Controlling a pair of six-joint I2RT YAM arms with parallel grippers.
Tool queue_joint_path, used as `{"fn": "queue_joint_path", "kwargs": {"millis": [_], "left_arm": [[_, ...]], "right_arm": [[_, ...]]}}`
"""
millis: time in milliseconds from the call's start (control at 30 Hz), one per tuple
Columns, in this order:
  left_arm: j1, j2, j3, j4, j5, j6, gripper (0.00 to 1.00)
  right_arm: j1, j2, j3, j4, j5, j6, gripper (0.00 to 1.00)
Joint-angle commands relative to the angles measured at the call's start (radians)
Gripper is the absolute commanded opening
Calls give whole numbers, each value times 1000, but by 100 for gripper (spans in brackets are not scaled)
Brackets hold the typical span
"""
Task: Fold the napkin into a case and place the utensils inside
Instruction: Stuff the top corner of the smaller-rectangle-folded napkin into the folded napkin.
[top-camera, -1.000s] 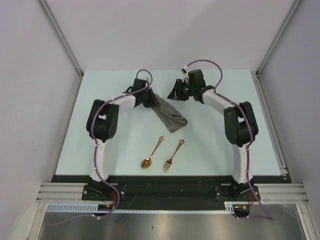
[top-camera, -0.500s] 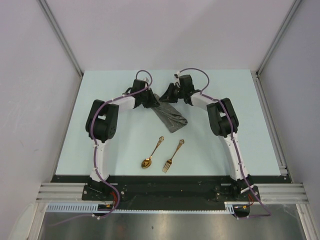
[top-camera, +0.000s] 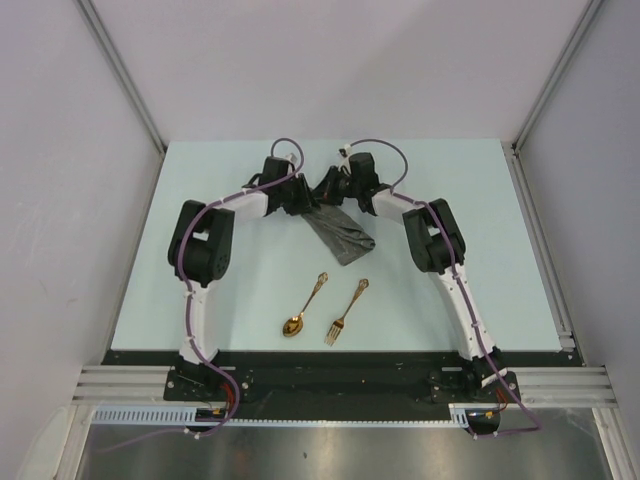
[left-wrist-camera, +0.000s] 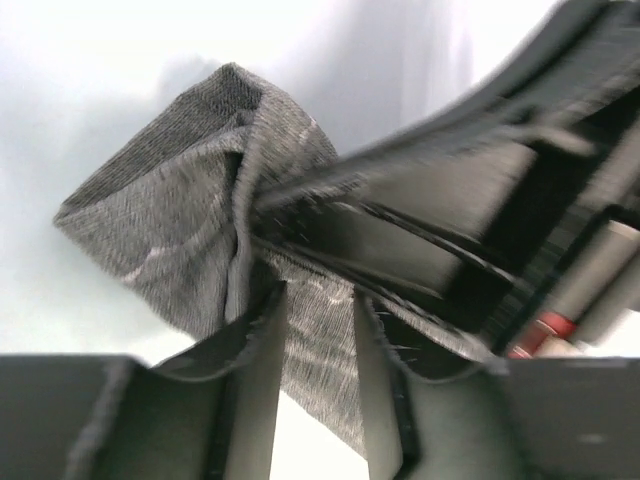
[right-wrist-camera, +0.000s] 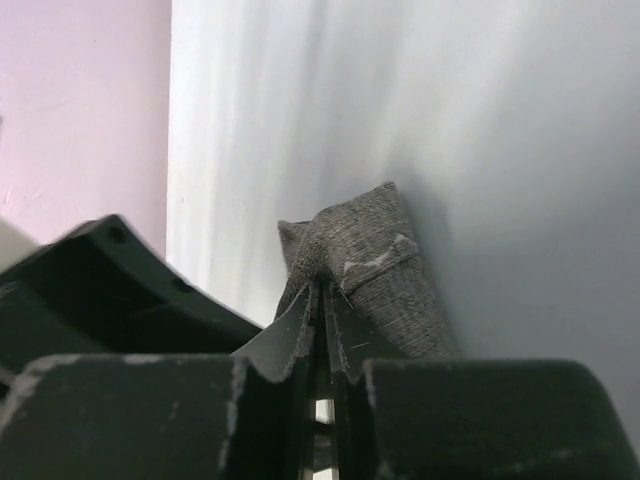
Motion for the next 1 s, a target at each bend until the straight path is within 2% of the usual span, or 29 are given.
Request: {"fn": "queue_joint_path", "kwargs": {"millis": [0,100,267,400,533,967], "left_arm": [[27,-120,29,-29,21,61,40],[38,-166,64,-44,-1,73,40],[73,-134,118,-128,-50,102,22],[73,-42,200,-213,-85,139,15],[72,-5,211,-239,-84,164,15],[36,36,208,-227,-114,182,27]], "right_arm": [[9,52,52,45,-22,26,8],[9,56,61,40,-19,26,8],[8,55,57,34,-16,31,8],[9,53,49,52,-25,43,8],[9,46,43,49,-27,37,8],[11,44,26,59,-30,40,7]]}}
